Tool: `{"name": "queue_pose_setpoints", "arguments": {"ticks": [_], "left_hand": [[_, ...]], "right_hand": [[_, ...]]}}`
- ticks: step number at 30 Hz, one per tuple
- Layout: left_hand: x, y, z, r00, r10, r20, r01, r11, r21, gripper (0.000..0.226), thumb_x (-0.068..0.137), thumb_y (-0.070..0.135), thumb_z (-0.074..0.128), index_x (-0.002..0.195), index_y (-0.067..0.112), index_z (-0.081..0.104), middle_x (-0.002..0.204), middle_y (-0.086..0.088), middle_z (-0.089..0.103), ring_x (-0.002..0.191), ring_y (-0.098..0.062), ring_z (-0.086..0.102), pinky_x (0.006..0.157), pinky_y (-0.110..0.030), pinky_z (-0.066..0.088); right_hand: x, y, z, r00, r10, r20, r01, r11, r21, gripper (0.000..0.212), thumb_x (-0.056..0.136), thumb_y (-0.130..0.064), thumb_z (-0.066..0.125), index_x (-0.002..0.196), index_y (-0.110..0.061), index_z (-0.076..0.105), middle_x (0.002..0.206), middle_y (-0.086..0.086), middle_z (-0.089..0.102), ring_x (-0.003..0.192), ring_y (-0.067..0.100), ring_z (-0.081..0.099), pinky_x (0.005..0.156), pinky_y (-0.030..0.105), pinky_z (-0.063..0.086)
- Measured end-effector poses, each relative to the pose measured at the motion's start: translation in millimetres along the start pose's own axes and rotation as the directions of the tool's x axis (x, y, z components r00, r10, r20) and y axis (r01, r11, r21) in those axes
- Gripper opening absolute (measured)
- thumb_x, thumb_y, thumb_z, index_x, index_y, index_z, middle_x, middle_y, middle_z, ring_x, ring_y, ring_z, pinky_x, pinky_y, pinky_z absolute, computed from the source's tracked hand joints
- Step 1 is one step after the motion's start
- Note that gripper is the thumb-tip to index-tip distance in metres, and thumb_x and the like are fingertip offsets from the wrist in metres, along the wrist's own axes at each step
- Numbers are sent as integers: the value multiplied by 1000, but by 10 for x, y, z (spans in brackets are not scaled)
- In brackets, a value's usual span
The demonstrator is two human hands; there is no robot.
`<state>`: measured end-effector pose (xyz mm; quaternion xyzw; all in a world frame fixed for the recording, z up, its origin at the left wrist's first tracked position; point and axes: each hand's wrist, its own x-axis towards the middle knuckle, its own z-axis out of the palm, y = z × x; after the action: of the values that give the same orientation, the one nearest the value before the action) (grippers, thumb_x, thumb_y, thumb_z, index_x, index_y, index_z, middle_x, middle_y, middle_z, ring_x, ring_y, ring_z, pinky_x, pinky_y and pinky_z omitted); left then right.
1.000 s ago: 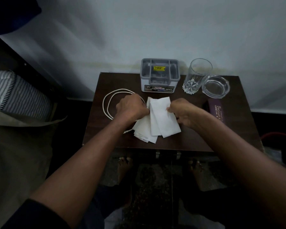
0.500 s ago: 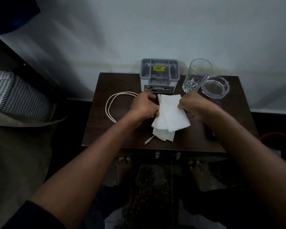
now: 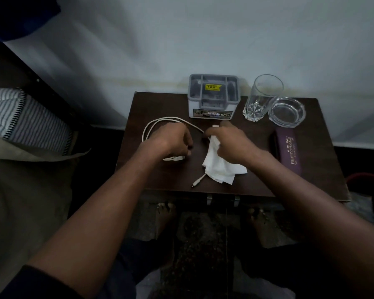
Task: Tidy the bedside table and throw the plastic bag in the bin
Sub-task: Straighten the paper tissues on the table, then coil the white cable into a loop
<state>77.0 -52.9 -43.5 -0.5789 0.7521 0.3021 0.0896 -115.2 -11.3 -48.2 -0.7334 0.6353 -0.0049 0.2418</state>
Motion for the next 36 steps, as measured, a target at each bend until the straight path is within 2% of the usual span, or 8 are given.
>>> {"name": "queue_pose_setpoints", "arguments": {"ticks": [5, 9, 12, 19, 23, 27, 32, 36], "left_hand": [[-80, 220, 118, 976, 174, -129, -177, 984, -17, 43, 89, 14, 71, 128, 25, 58, 116, -1, 66, 111, -30, 66, 90, -45, 55], [-66, 357, 204, 977, 211, -26, -212, 977, -29, 75, 88, 5, 57, 156, 23, 31, 129, -14, 63, 115, -39, 63, 87, -47, 53], [-45, 346, 257, 981, 190, -31, -191, 982, -14, 76, 90, 7, 56, 160, 25, 30, 136, -16, 60, 121, -40, 61, 93, -48, 53], [39, 265, 225, 995, 74, -74, -80, 993, -84, 66, 87, 6, 53, 150, 26, 46, 140, -18, 61, 128, -39, 59, 101, -41, 50], [14, 301, 230, 994, 84, -77, -89, 994, -66, 70, 89, 7, 54, 155, 28, 42, 143, -19, 59, 130, -39, 58, 104, -42, 49], [-23, 358, 224, 995, 58, -84, -60, 998, -21, 46, 93, 11, 53, 139, 15, 52, 134, -20, 61, 124, -42, 60, 97, -42, 49], [-60, 357, 147, 996, 37, -86, -42, 998, -54, 29, 97, 6, 52, 114, 9, 74, 119, -12, 73, 116, -32, 66, 97, -39, 54], [-46, 262, 108, 999, -31, 6, 31, 930, -366, 30, 97, -4, 47, 95, 17, 68, 95, -8, 75, 94, -28, 77, 89, -44, 63]], "right_hand": [[35, -20, -15, 997, 29, -75, -31, 999, -22, 58, 82, 5, 66, 135, -12, 52, 133, 17, 50, 111, 44, 62, 80, 42, 49], [88, -21, 16, 993, 102, -50, -101, 995, 22, 63, 82, -4, 72, 138, -5, 44, 140, 21, 50, 119, 45, 60, 82, 42, 46], [128, 6, 14, 989, 146, -33, -145, 989, 40, 62, 84, -10, 71, 140, -4, 45, 143, 22, 49, 128, 44, 55, 87, 40, 42], [104, 100, -35, 985, 169, -30, -171, 984, -44, 43, 85, -14, 71, 124, -9, 55, 133, 20, 51, 116, 45, 59, 83, 39, 45], [59, 100, -72, 984, 177, -30, -178, 981, -72, 45, 85, -13, 70, 126, -10, 54, 132, 21, 51, 115, 46, 59, 89, 45, 51], [13, 22, -48, 993, 61, -98, -74, 988, -133, 54, 83, -8, 69, 133, -19, 54, 134, 17, 47, 116, 42, 56, 85, 48, 52], [66, -25, -20, 1000, 16, 1, -16, 998, -65, 21, 81, -24, 62, 97, -13, 69, 113, 13, 51, 121, 39, 50, 96, 45, 49], [187, -22, 41, 994, 33, -108, -25, 997, 69, 36, 79, -51, 63, 63, -19, 65, 78, 7, 61, 97, 33, 57, 85, 37, 46]]}}
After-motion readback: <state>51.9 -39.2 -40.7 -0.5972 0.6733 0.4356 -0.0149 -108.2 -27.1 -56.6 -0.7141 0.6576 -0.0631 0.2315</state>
